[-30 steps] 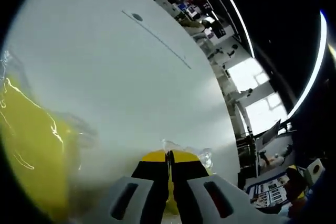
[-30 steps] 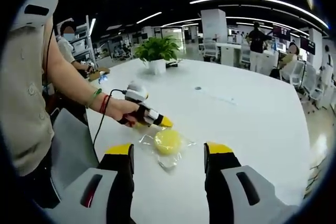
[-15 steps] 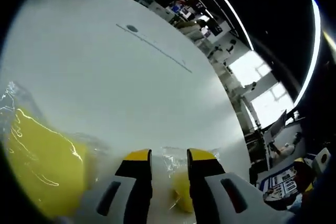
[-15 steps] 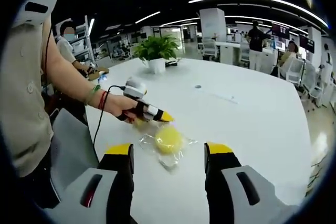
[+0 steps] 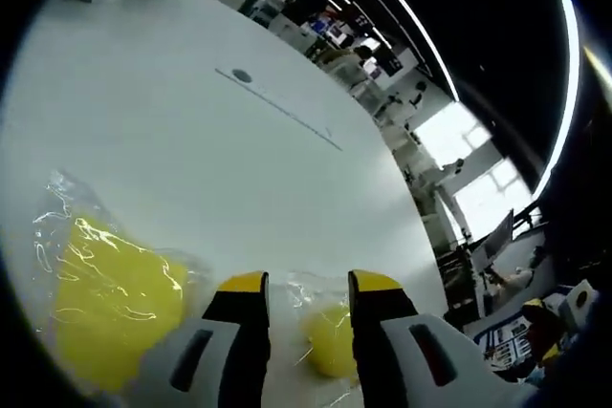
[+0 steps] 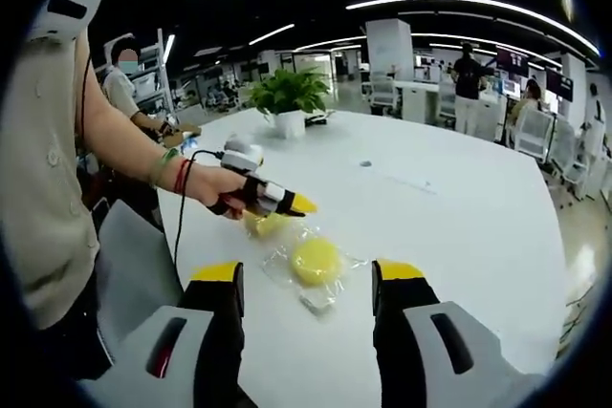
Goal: Compare the silicone blocks by pressing each to a similar depth, holding the contact briefly, and releasing to observe deformation and rebound differences across the visible hardness samples.
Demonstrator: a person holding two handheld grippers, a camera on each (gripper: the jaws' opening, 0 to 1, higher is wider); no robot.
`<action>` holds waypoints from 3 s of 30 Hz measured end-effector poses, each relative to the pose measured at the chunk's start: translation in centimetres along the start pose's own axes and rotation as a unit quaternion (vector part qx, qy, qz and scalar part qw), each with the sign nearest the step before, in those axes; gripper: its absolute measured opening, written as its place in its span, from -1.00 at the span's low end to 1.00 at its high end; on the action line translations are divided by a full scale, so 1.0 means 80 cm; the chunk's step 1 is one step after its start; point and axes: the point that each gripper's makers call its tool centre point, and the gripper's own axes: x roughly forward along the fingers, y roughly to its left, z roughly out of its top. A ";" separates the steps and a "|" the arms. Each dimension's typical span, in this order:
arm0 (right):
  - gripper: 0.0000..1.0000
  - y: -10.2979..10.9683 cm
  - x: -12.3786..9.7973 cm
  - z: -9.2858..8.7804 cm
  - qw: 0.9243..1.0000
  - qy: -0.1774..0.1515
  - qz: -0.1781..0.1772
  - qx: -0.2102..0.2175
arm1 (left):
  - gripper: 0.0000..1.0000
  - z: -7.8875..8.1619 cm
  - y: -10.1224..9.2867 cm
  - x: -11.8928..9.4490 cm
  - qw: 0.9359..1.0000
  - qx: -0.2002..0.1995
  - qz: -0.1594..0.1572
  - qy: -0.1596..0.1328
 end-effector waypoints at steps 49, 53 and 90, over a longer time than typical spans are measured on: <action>0.20 0.135 0.045 -0.042 0.987 -0.049 -0.094 0.118 | 0.28 0.032 0.042 -0.356 0.956 0.281 -0.042 -0.075; 0.21 0.136 0.039 -0.043 0.985 -0.055 -0.105 0.126 | 0.27 0.032 0.044 -0.367 0.959 0.264 -0.052 -0.083; 0.17 0.128 0.019 -0.043 0.974 -0.071 -0.175 0.127 | 0.27 0.015 0.069 -0.391 0.967 0.230 -0.030 -0.104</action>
